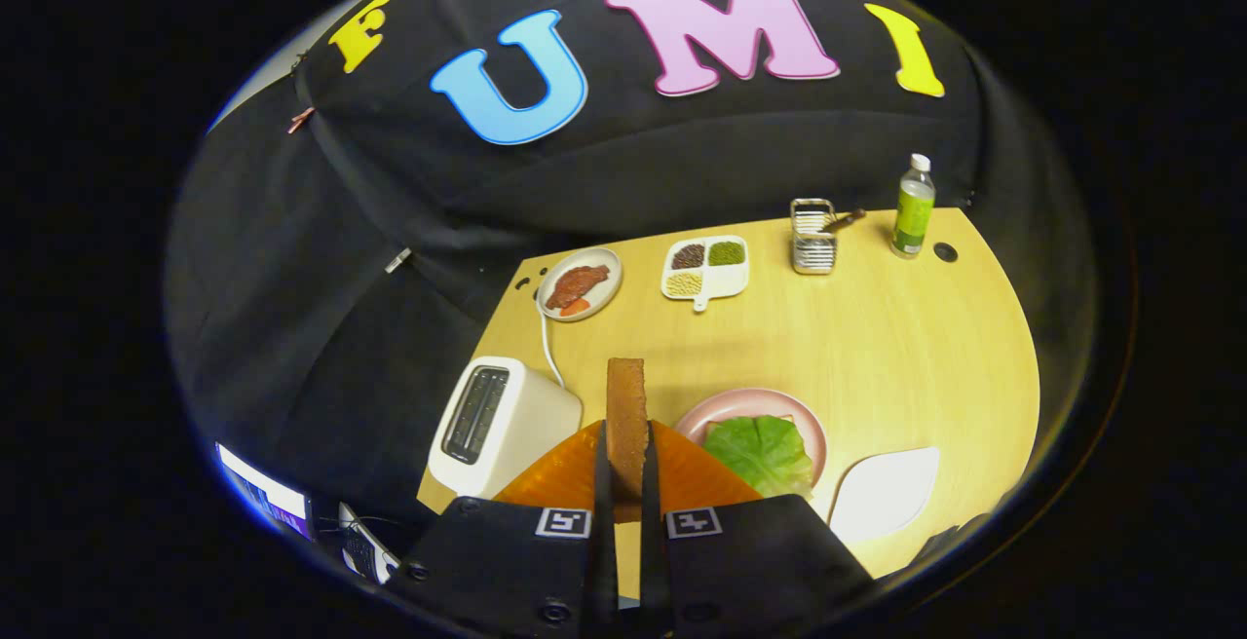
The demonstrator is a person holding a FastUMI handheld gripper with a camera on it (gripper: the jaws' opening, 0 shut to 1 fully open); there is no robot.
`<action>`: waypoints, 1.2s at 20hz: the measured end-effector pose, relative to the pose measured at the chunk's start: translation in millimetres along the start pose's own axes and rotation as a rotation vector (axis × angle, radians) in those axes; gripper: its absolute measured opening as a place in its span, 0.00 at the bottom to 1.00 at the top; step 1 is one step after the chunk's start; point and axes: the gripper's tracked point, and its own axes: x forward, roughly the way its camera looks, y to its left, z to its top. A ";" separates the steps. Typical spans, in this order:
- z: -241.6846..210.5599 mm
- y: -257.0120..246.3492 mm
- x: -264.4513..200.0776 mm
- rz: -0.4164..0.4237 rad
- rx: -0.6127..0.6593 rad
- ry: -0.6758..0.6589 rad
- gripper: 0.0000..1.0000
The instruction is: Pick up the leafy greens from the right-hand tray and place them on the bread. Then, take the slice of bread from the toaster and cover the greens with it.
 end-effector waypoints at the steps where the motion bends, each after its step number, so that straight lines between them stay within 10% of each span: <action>1: -5.6 -12.3 3.2 -0.012 0.012 0.005 0.13; 24: -96.9 -133.8 126.8 -0.054 0.205 0.230 0.14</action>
